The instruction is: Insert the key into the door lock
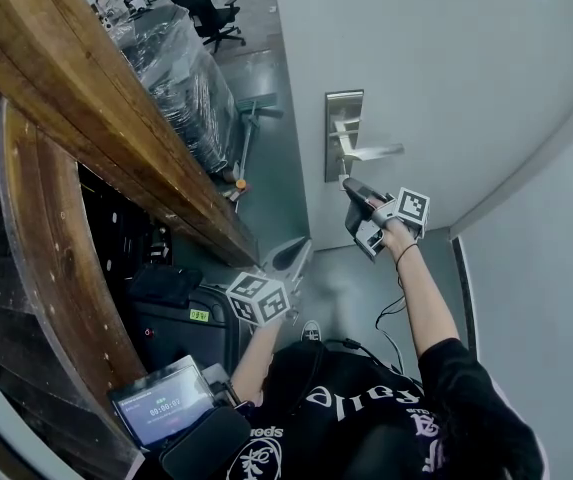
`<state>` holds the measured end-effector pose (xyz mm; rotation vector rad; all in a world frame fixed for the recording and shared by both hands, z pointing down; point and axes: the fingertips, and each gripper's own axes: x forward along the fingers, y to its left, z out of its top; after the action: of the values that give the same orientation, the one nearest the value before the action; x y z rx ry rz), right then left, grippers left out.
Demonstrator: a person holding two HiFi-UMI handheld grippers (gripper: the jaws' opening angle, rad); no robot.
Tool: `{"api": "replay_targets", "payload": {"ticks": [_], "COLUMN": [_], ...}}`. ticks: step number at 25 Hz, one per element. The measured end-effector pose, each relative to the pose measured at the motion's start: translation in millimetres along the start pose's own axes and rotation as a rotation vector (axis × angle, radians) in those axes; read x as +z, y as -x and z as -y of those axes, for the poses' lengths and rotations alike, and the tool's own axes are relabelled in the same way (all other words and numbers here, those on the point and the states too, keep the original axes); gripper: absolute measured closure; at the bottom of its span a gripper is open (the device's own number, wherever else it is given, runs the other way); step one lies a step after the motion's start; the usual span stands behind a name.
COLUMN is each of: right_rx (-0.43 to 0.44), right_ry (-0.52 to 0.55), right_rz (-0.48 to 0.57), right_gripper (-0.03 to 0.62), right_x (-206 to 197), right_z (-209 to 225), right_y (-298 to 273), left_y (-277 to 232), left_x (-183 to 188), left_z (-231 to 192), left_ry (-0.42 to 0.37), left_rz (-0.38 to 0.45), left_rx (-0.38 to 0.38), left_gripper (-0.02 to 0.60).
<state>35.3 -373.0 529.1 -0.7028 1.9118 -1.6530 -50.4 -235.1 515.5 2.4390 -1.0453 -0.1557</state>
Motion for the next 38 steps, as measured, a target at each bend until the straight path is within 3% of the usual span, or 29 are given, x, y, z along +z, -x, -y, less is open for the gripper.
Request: {"api": "replay_targets", "payload": {"ticks": [5, 10, 16, 31, 35, 38], "right_rx": [-0.008, 0.019, 0.019, 0.025, -0.011, -0.044], "right_ry": [0.005, -0.065, -0.046, -0.033, 0.040, 0.104], "right_rz": [-0.028, -0.056, -0.112, 0.010, 0.084, 0.082], "right_gripper": [0.559, 0.559, 0.559, 0.558, 0.557, 0.557], "right_x": [0.2, 0.8, 8.3, 36.4, 41.7, 41.5], "right_z": [1.5, 4.5, 7.0, 8.0, 10.2, 8.8], "right_y": [-3.6, -4.4, -4.6, -27.0, -24.3, -19.3], "left_y": [0.2, 3.6, 7.3, 2.5, 4.2, 6.9], "left_x": [-0.1, -1.1, 1.4, 0.2, -1.9, -5.0], "left_z": [-2.1, -8.1, -17.4, -20.4, -19.7, -17.8], "left_ry": [0.005, 0.006, 0.012, 0.009, 0.005, 0.007], "left_rz": [-0.003, -0.001, 0.005, -0.012, -0.015, -0.020], "left_rx": [0.004, 0.014, 0.039, 0.031, 0.032, 0.036], "left_gripper": [0.577, 0.577, 0.577, 0.577, 0.577, 0.577]}}
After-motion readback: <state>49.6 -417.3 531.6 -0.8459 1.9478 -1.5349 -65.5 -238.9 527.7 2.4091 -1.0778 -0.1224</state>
